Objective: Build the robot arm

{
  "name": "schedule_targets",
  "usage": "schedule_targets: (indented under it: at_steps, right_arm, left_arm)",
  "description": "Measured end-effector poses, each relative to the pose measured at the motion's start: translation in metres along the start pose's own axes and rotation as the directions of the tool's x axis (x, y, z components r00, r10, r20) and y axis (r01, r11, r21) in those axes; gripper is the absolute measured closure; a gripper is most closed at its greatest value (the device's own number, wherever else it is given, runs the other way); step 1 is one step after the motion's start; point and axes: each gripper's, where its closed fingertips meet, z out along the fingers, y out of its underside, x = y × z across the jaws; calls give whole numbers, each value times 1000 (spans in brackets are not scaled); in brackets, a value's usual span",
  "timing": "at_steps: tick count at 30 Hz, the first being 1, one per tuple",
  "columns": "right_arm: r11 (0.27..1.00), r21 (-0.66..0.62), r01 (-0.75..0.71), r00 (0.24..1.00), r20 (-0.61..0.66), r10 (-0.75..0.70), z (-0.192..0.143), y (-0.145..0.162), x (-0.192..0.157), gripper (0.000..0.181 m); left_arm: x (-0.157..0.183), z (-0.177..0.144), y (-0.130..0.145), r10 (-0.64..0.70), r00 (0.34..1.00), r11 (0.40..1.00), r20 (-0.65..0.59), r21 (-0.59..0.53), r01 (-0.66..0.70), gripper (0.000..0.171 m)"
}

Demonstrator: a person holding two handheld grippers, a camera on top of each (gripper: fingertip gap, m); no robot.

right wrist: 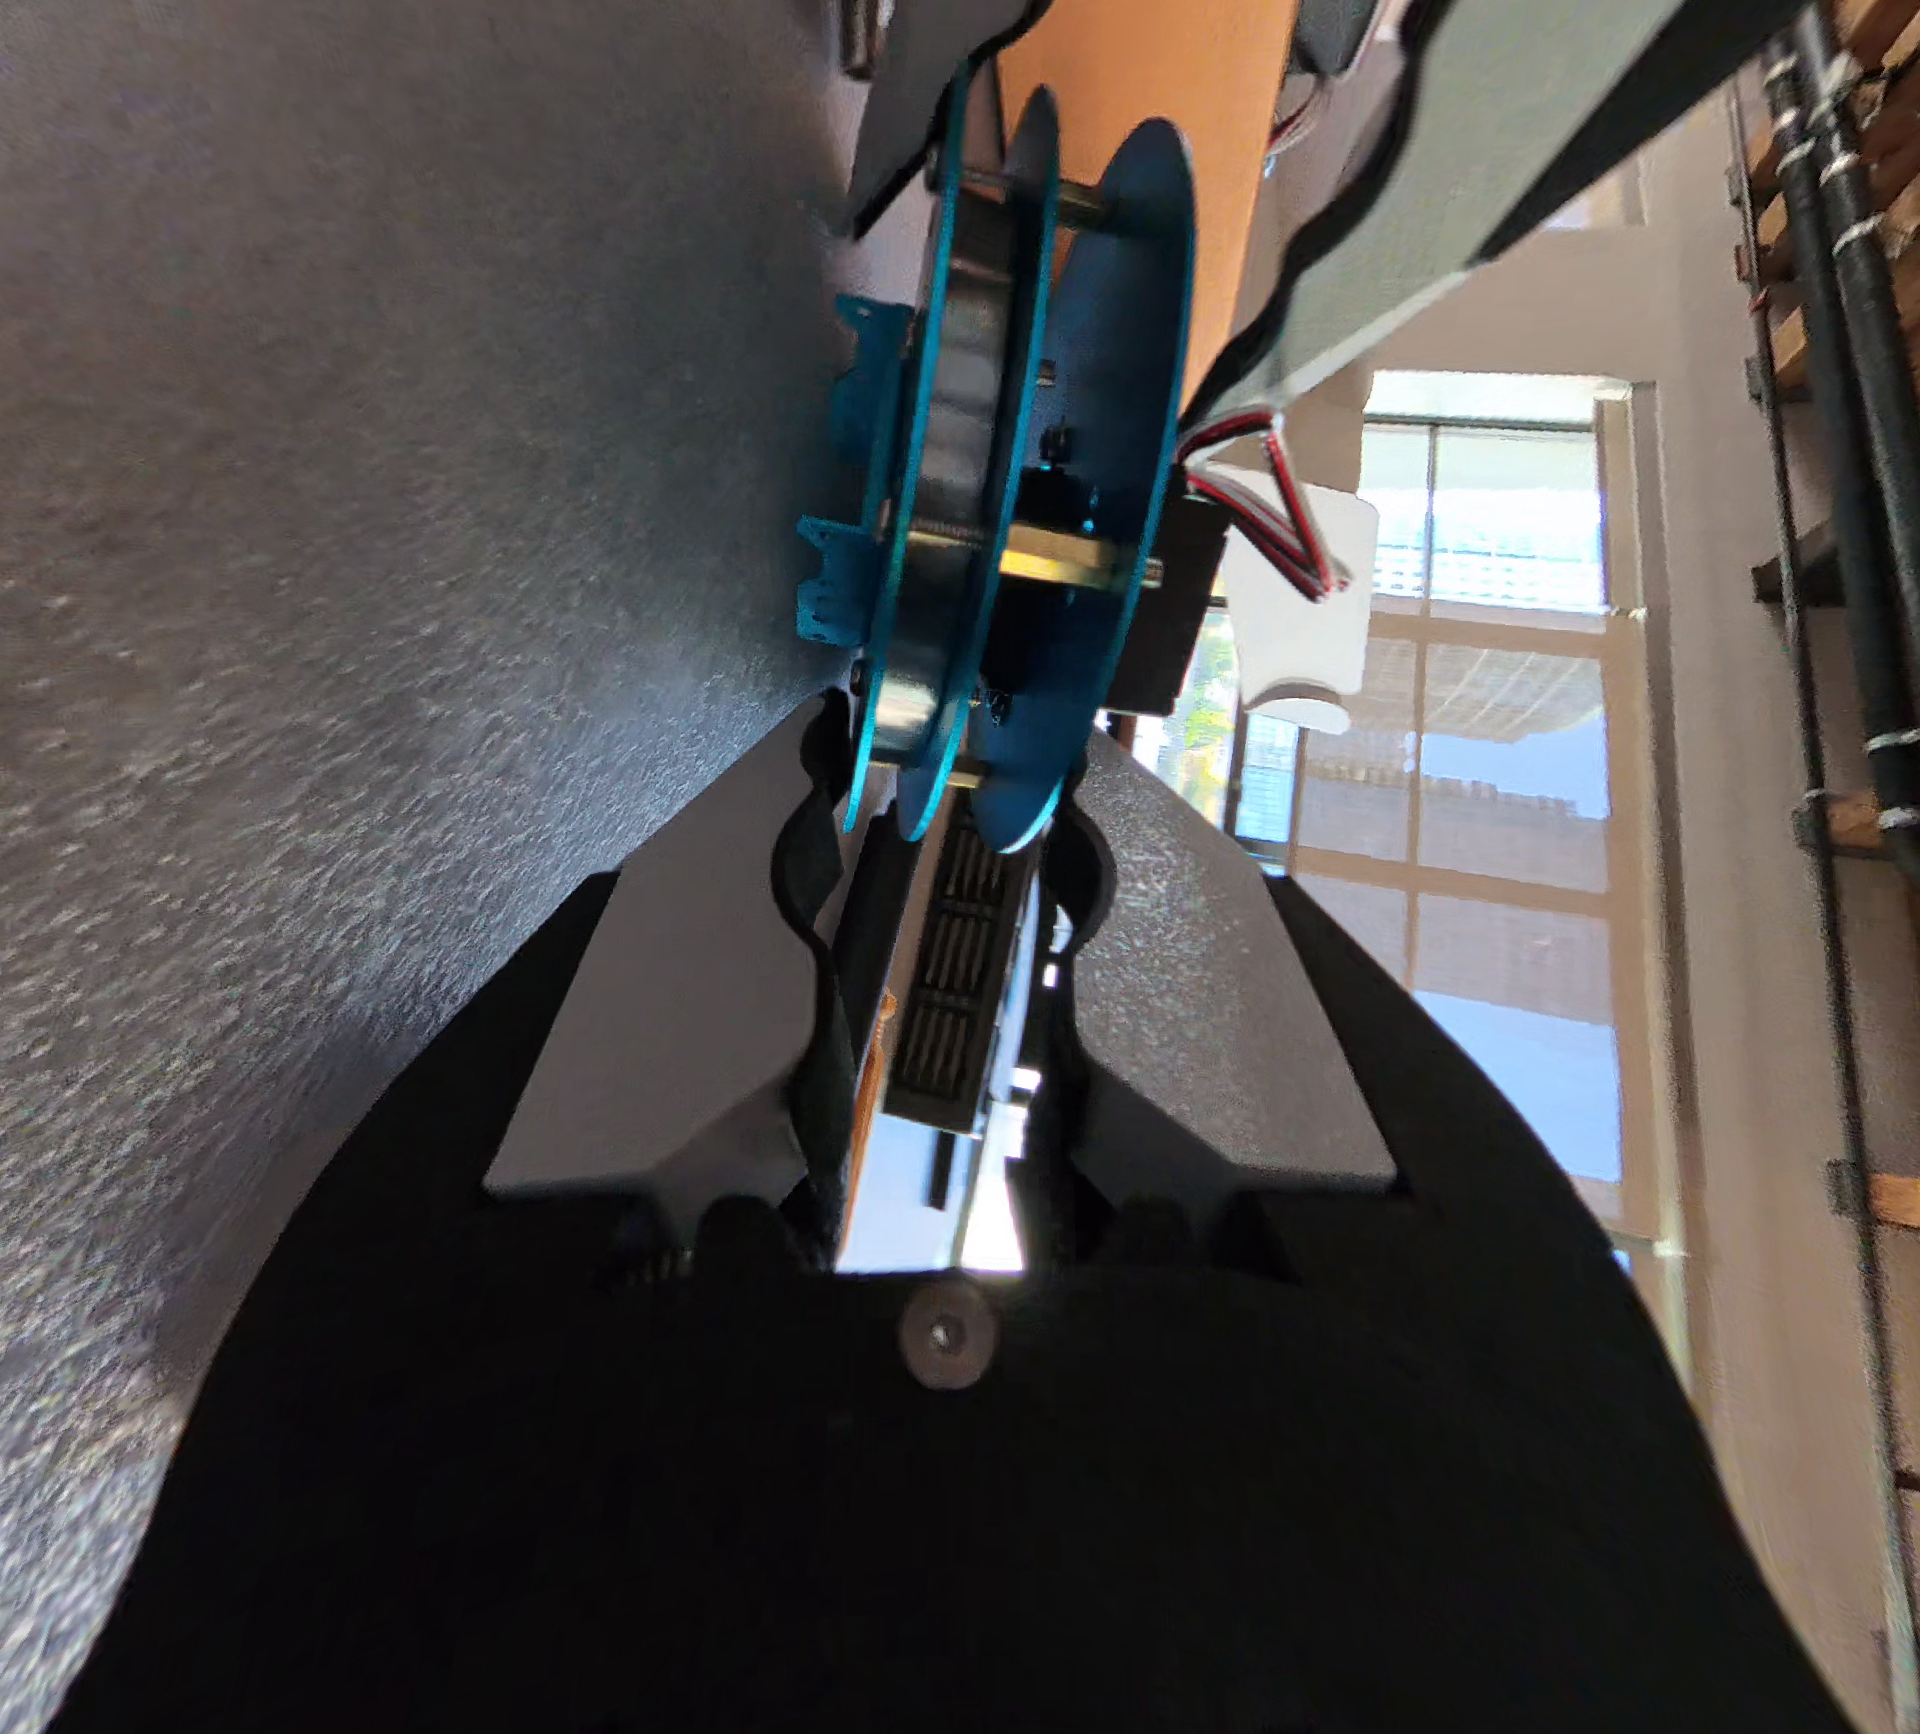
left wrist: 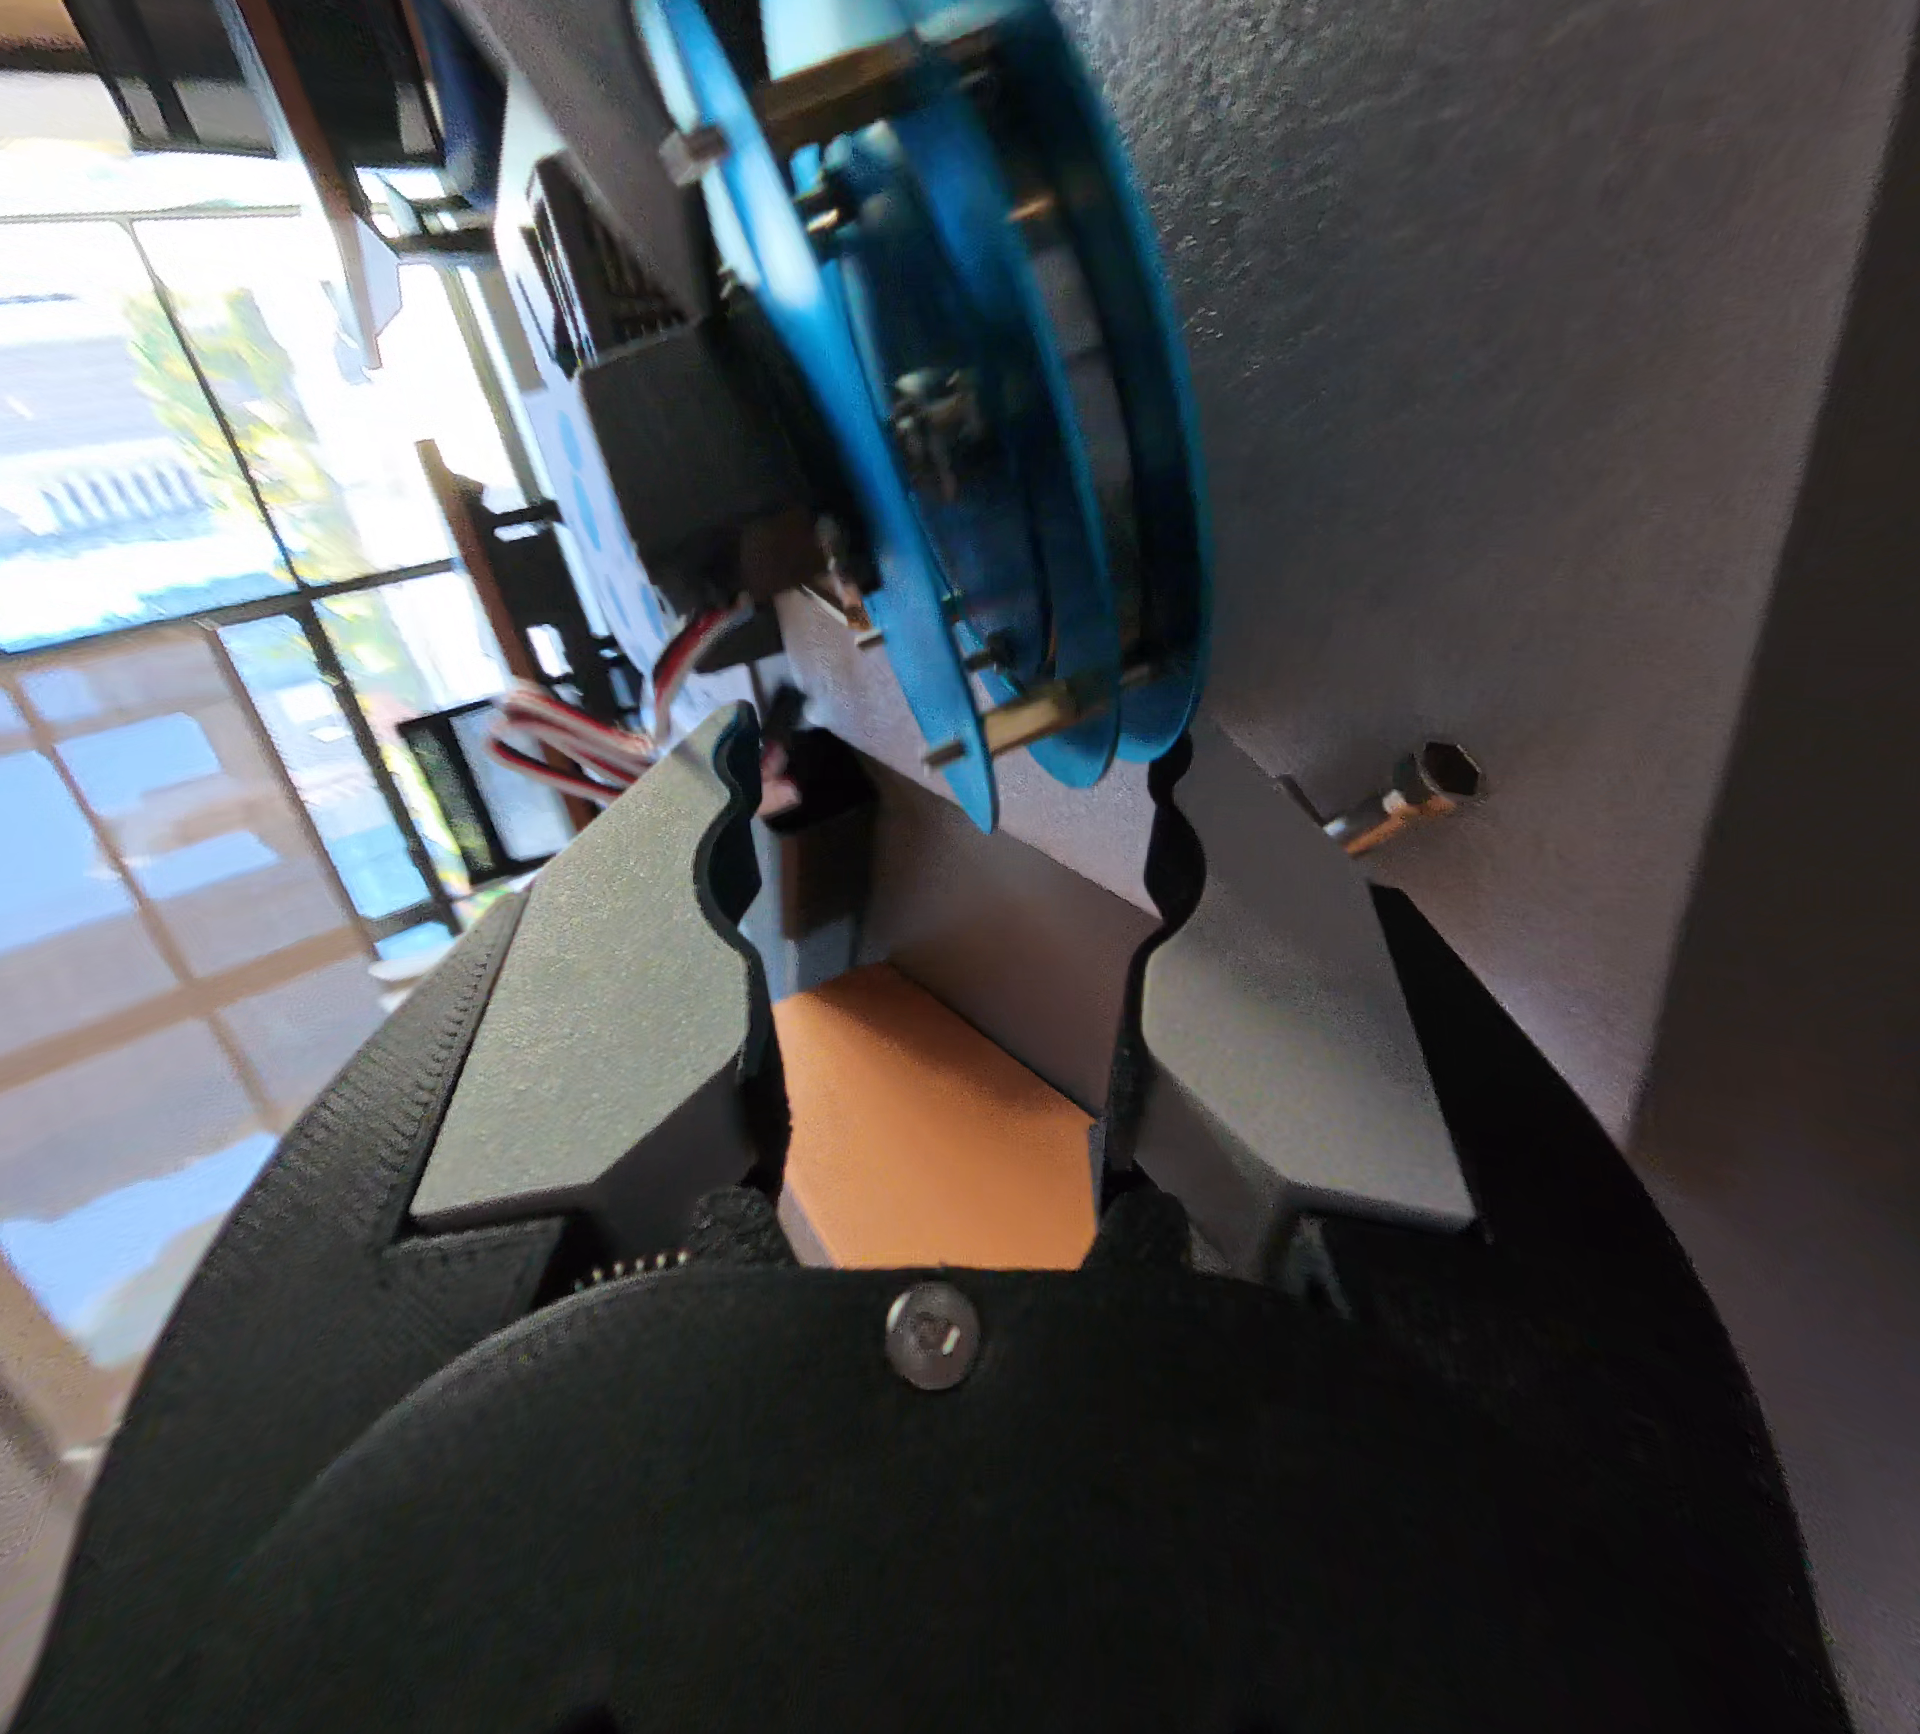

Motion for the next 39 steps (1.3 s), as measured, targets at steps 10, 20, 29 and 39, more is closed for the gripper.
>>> schedule_targets:
  at_steps: [10, 20, 29, 39]
  right_arm:
    - [950, 28, -312, 904, 318, 287, 8, 3, 18, 146]
    - [908, -48, -417, 793, 469, 389, 16, 12, 25, 148]
    - [936, -66, -346, 880, 323, 348, 6, 7, 17, 148]
    - [980, -198, -18, 986, 159, 50, -19, 10, -14, 146]
  left_arm:
    - [-11, -31, 6, -331, 944, 935, -8, 135, 329, 114]
    - [-30, -45, 13, -456, 887, 870, -68, 175, 461, 116]
    - [-13, -45, -29, -540, 808, 775, -236, 235, 587, 137]
    - [20, -33, -48, -537, 804, 791, -256, 177, 585, 118]
